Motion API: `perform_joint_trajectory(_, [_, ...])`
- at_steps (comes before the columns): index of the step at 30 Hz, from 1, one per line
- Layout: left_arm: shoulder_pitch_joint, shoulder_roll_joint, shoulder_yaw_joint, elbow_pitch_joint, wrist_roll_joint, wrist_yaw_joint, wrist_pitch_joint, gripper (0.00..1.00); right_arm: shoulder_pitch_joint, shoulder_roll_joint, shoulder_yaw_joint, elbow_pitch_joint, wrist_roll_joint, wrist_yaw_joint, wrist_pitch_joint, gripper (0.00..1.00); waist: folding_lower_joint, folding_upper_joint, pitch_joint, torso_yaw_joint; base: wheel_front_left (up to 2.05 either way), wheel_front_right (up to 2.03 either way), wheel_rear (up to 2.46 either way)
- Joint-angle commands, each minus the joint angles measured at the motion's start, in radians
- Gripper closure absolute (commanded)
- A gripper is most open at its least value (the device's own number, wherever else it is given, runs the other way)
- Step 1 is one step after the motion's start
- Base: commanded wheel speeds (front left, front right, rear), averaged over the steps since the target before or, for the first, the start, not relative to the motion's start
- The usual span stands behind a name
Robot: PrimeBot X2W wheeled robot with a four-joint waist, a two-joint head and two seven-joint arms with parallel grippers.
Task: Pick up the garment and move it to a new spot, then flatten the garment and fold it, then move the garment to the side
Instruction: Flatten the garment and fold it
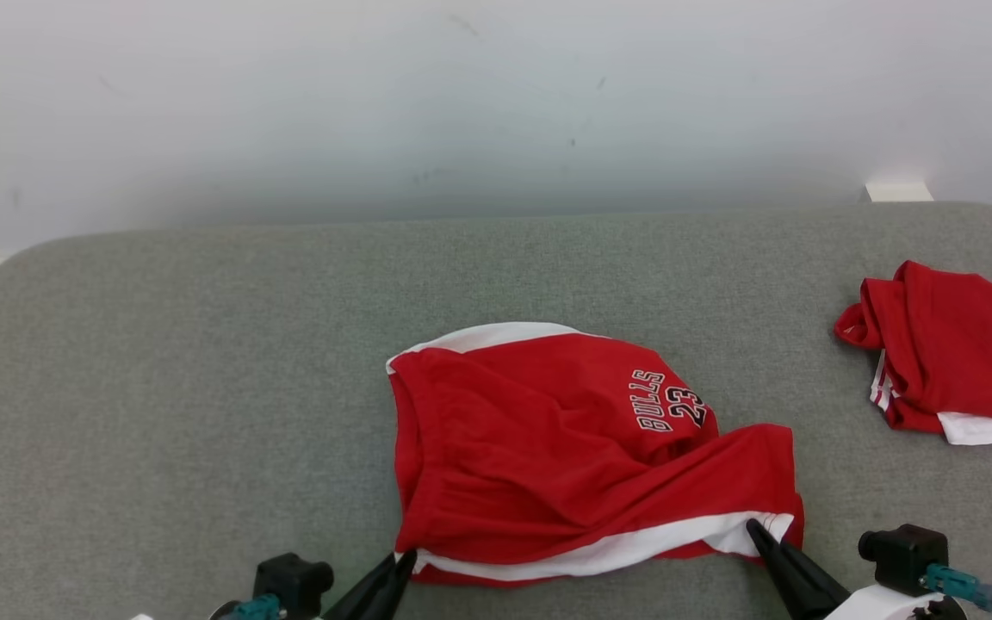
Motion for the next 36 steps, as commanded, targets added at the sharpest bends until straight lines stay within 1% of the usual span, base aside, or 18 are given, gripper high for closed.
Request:
perform_joint_trajectory(1, [-0.009, 0.007, 0.0, -0.006, -0.019, 0.001, -0.01, 1.0, -0.01, -0.01, 0.002, -0.012, 0.011, -0.002, -0.009, 1.0, 0.0, -0.0001, -0.006, 0.001, 0.0, 0.0, 0.0])
perform_joint_trajectory(4, [-0.005, 0.019, 0.005, -0.042, -0.036, 0.001, -0.016, 1.0, 0.001, -0.037, -0.004, -0.071, 0.042, -0.002, -0.015, 1.0, 0.0, -0.0001, -0.021, 0.004, 0.0, 0.0, 0.0])
perform_joint_trajectory(10, [-0.056, 0.057, 0.024, -0.143, -0.084, 0.001, -0.005, 1.0, -0.012, -0.115, -0.041, -0.242, 0.127, -0.002, -0.016, 1.0, 0.0, -0.0001, -0.032, 0.006, 0.0, 0.0, 0.0])
perform_joint_trajectory(13, [-0.133, 0.075, 0.037, -0.179, -0.089, 0.001, 0.03, 1.0, -0.073, -0.161, -0.041, -0.296, 0.146, -0.002, -0.016, 1.0, 0.0, -0.0001, -0.013, 0.006, 0.0, 0.0, 0.0])
perform_joint_trajectory(16, [-0.243, 0.081, 0.057, -0.182, -0.114, 0.001, 0.074, 1.0, -0.16, -0.179, -0.03, -0.321, 0.18, -0.002, -0.008, 1.0, 0.0, -0.0001, 0.029, 0.002, 0.0, 0.0, 0.0])
perform_joint_trajectory(17, [-0.288, 0.091, 0.06, -0.171, -0.112, 0.001, 0.093, 1.0, -0.198, -0.187, -0.028, -0.32, 0.189, -0.002, 0.0, 1.0, 0.0, -0.0001, 0.049, 0.0, 0.0, 0.0, 0.0])
perform_joint_trajectory(20, [-0.443, 0.08, 0.057, -0.138, -0.154, 0.0, 0.144, 1.0, -0.328, -0.19, -0.022, -0.304, 0.223, -0.002, 0.019, 1.0, 0.0, -0.0001, 0.125, -0.002, 0.0, 0.0, 0.0])
perform_joint_trajectory(24, [-0.661, 0.084, 0.039, -0.046, -0.212, 0.001, 0.211, 1.0, -0.538, -0.188, -0.005, -0.257, 0.235, -0.002, 0.033, 1.0, 0.0, -0.0001, 0.238, -0.009, 0.0, 0.0, 0.0])
perform_joint_trajectory(27, [-0.816, 0.089, 0.027, 0.029, -0.251, 0.001, 0.237, 1.0, -0.688, -0.177, 0.017, -0.208, 0.237, -0.002, 0.031, 1.0, 0.0, -0.0001, 0.303, -0.017, 0.0, 0.0, 0.0])
perform_joint_trajectory(33, [-1.064, 0.091, -0.002, 0.164, -0.312, 0.001, 0.234, 1.0, -0.934, -0.149, 0.03, -0.114, 0.226, -0.002, -0.001, 1.0, 0.0, -0.0001, 0.366, -0.032, 0.0, 0.0, 0.0])
perform_joint_trajectory(36, [-1.161, 0.076, -0.003, 0.22, -0.351, 0.001, 0.228, 1.0, -1.044, -0.15, 0.04, -0.076, 0.212, -0.002, -0.009, 1.0, 0.0, -0.0001, 0.38, -0.032, 0.0, 0.0, 0.0])
